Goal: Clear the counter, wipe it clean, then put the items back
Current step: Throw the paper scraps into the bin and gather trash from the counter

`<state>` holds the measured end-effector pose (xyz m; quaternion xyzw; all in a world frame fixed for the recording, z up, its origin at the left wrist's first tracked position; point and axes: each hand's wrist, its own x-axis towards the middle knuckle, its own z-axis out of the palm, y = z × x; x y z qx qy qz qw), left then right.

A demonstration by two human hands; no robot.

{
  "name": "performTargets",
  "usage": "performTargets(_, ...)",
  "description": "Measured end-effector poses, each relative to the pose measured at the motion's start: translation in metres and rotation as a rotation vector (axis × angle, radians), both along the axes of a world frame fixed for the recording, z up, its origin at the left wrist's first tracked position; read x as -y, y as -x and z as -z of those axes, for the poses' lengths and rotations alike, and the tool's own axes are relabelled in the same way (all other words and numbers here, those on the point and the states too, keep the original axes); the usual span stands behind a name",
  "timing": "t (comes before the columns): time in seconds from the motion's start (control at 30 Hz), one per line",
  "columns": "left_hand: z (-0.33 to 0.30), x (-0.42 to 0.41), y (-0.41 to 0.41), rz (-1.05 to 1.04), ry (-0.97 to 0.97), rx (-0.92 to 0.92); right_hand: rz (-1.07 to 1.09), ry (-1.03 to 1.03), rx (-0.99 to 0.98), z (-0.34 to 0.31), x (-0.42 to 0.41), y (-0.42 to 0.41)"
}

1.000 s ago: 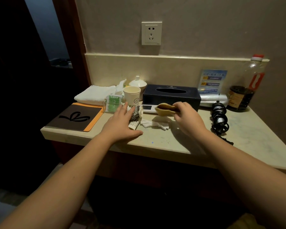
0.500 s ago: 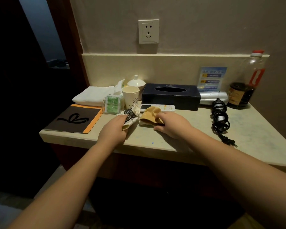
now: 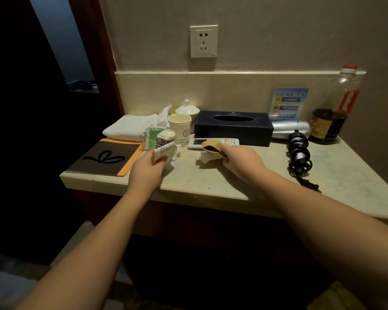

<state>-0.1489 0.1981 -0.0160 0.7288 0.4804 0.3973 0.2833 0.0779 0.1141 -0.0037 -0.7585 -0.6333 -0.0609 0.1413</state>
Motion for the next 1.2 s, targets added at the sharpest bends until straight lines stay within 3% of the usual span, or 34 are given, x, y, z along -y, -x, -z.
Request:
performTargets(0.2,-0.006,0.013,-0.002,-0.019,0.108,0.302,0.03,-0.232,-0.237,-0.015,0.035,-0.014)
performTargets(0.33,-0.019,0.009,-0.004,0.004,0.24,0.5,0.012,-0.226,-0.289,-0.016,0.054,-0.019)
performTargets(0.6,-0.025,-0.016,-0.053,0.201,0.502,0.402,0.004,-0.179,-0.376,-0.011,0.065,-0.022)
performTargets(0.9,-0.009,-0.035,-0.059,0.177,0.465,0.272,0.084,-0.133,-0.388,0.002,0.061,-0.021)
performTargets(1.2,0.009,-0.056,-0.059,0.155,0.423,0.299,0.11,-0.138,-0.402,0.008,0.055,-0.015)
